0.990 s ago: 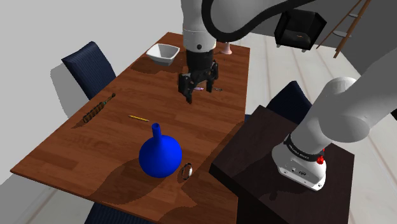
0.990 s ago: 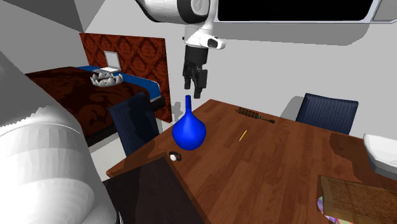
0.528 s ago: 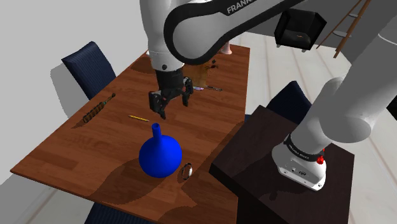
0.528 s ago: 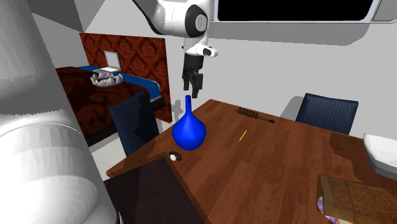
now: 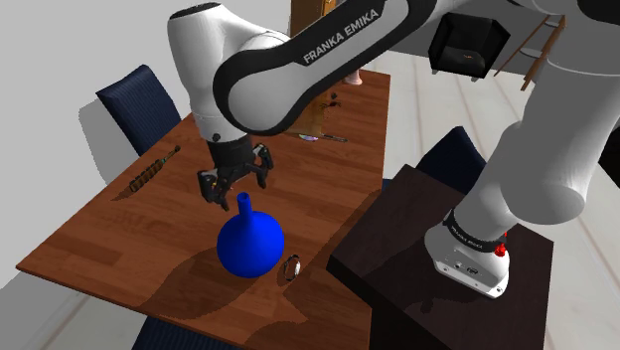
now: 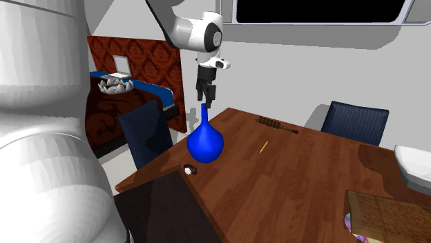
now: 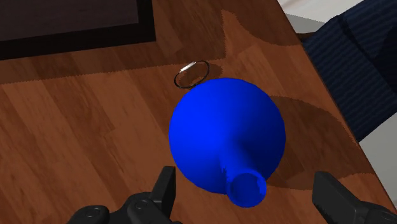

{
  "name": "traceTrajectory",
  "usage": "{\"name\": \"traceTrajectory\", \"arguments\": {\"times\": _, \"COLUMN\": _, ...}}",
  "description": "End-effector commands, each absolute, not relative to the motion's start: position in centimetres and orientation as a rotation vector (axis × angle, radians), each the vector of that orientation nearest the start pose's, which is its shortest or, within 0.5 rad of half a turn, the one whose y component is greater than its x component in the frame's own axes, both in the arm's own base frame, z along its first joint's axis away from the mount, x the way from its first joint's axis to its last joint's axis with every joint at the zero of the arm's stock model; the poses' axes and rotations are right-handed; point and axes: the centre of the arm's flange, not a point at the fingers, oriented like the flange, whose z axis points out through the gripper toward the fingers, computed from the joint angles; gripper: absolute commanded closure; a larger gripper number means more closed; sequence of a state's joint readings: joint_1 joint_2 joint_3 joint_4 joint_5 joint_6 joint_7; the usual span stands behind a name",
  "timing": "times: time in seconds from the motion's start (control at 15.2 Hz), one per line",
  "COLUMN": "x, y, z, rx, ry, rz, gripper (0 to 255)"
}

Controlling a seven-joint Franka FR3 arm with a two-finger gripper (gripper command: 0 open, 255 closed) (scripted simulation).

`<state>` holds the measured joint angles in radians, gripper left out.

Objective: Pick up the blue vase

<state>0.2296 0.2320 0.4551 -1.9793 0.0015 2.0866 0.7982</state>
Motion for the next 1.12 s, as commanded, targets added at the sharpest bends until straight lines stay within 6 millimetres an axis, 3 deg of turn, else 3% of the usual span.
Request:
{"name": "traceTrajectory", "arguments": {"times": 0.0, "x": 45.8, "y": 36.5, "z": 34.4, "rx": -3.12, "ry": 0.188, "rz": 0.225, "gripper": 0}}
{"name": "traceTrajectory", "arguments": {"times": 0.26, "x": 45.8, "y": 36.5, "z": 32.0, "rx": -3.12, "ry": 0.188, "rz": 0.225, "gripper": 0}}
{"name": "traceTrajectory", "arguments": {"times": 0.4, "x": 45.8, "y": 36.5, "z": 32.0, "rx": -3.12, "ry": 0.188, "rz": 0.225, "gripper": 0}}
{"name": "traceTrajectory", "arguments": {"times": 0.46, "x": 45.8, "y": 36.5, "z": 32.0, "rx": -3.12, "ry": 0.188, "rz": 0.225, "gripper": 255}}
{"name": "traceTrajectory", "arguments": {"times": 1.06, "x": 45.8, "y": 36.5, "z": 32.0, "rx": -3.12, "ry": 0.188, "rz": 0.225, "gripper": 255}}
